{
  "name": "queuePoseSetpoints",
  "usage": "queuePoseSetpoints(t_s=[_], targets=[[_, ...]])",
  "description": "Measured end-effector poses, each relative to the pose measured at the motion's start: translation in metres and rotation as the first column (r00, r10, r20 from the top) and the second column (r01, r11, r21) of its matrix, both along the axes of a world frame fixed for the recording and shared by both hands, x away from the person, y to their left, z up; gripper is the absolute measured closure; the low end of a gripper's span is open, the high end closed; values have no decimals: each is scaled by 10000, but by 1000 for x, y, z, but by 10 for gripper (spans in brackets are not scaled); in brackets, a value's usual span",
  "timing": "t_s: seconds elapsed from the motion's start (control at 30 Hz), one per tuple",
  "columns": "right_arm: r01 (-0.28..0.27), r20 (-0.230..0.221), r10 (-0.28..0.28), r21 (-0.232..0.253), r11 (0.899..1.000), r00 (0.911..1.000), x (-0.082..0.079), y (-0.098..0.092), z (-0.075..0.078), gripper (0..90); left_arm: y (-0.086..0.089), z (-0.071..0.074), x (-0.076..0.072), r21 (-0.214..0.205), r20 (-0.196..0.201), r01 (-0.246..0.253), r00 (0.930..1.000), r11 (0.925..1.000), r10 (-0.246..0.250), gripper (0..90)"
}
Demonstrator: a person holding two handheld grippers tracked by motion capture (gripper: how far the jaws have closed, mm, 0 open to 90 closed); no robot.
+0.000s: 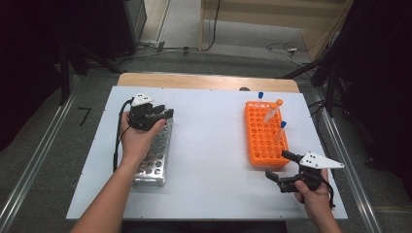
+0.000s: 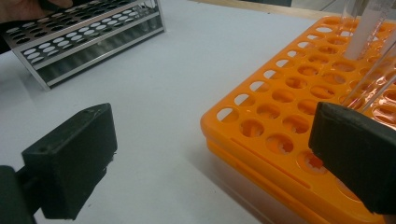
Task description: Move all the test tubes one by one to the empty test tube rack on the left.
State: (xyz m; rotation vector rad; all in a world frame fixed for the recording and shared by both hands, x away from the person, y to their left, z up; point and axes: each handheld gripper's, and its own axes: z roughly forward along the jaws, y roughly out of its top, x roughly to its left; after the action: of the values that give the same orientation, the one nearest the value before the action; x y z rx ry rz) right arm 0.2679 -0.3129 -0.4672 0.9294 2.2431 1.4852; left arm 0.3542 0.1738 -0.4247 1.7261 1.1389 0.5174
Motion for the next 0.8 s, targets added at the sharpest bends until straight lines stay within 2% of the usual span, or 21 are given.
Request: queuePoseSetpoints(t_s=[0.17, 0.27, 0.47, 0.63, 0.8], targets=[[-8, 10, 8, -20, 10000, 10000, 0, 0, 0, 0, 0, 8, -13, -526, 487, 160, 9987, 9985, -135, 372], [17, 34, -17, -32, 10000, 10000, 0, 0, 1, 0, -1, 11, -22, -859, 597, 357, 9977, 9957, -306, 272], [124, 97, -123, -30, 9999, 9999, 2, -2, 3, 0, -7, 17, -44, -955, 972, 768, 9930, 9925, -675, 130], [279, 166, -278, -37, 9996, 9995, 4, -2, 5, 0, -9, 20, -63, -1071, 1276, 1097, 9872, 9882, -958, 59], [590, 211, -590, -25, 9983, 9980, 8, -2, 8, 2, -12, 20, -82, -920, 1526, 1373, 9807, 9862, -1223, 14]])
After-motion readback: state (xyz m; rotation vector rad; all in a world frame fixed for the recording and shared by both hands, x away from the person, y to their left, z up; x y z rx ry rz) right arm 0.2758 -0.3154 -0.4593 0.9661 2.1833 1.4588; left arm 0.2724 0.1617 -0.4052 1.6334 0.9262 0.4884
